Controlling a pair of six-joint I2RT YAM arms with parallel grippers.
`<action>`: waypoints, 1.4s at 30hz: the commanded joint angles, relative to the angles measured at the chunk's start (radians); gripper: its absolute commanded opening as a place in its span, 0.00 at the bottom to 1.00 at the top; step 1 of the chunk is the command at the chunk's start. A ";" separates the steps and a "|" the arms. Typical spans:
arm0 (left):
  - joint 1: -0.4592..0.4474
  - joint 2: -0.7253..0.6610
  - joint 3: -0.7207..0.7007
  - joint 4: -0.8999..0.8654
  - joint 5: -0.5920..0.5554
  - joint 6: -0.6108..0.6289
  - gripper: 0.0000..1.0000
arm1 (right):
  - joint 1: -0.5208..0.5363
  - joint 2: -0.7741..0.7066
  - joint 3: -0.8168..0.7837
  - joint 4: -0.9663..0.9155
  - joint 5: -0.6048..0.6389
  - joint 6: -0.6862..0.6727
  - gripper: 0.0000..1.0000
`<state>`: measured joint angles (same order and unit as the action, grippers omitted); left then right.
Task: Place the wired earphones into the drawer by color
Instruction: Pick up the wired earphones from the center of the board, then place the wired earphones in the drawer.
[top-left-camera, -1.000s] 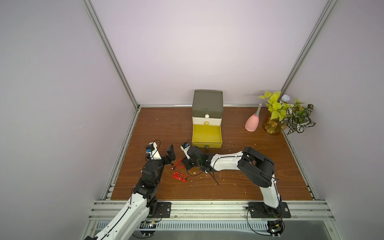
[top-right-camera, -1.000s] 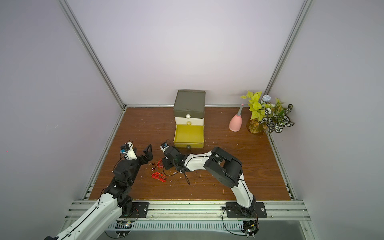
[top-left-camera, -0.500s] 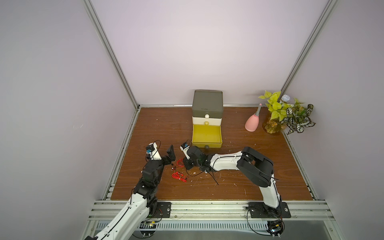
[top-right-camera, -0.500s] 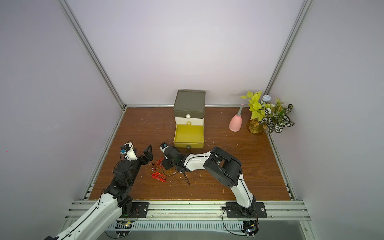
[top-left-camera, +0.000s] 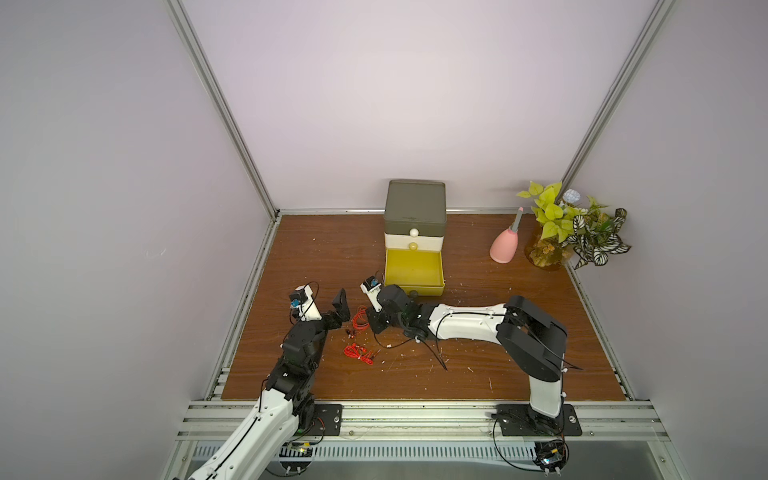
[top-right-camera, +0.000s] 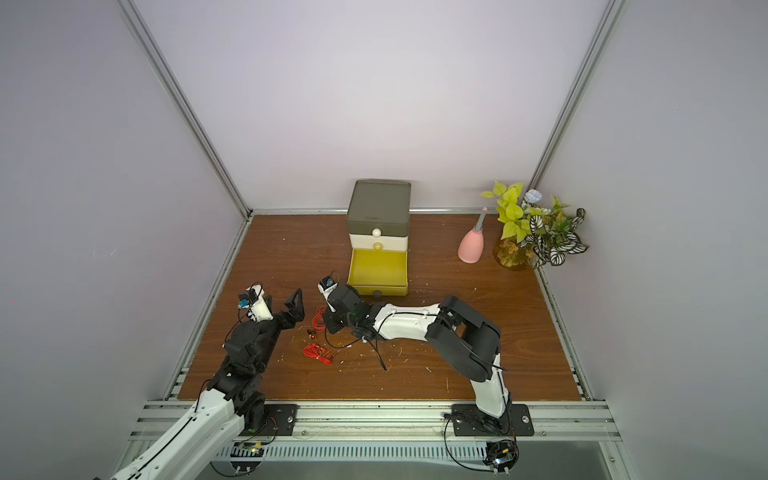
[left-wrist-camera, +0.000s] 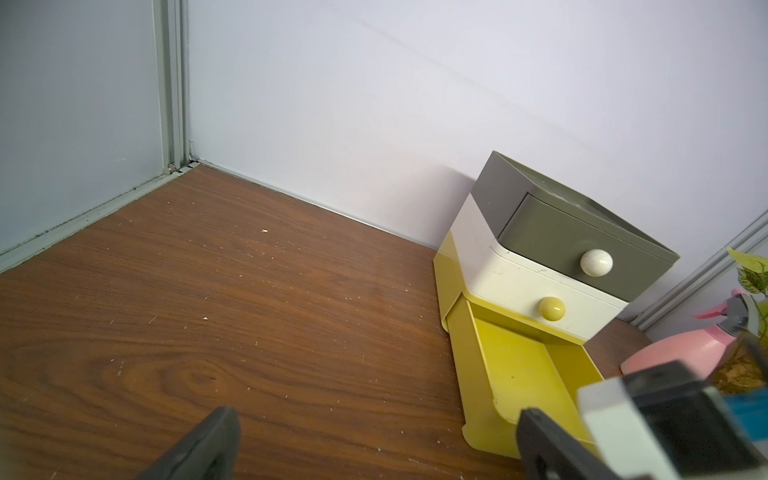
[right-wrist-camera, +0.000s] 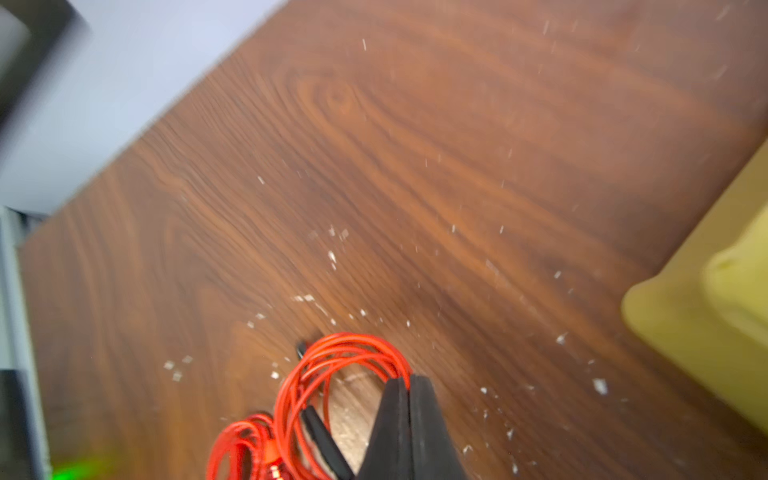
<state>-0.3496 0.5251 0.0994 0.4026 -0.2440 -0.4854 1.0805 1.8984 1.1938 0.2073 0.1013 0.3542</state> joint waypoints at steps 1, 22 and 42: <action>0.011 -0.009 -0.009 0.006 -0.009 0.008 0.99 | 0.006 -0.089 0.000 -0.027 0.050 -0.029 0.00; 0.011 -0.011 -0.017 0.029 0.038 0.016 0.99 | -0.050 -0.334 -0.046 -0.055 0.278 -0.153 0.00; 0.011 0.019 -0.018 0.057 0.069 0.031 0.99 | -0.330 -0.357 -0.135 0.075 0.243 -0.200 0.00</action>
<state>-0.3496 0.5411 0.0921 0.4305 -0.1844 -0.4736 0.7712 1.5417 1.0653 0.2115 0.3603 0.1715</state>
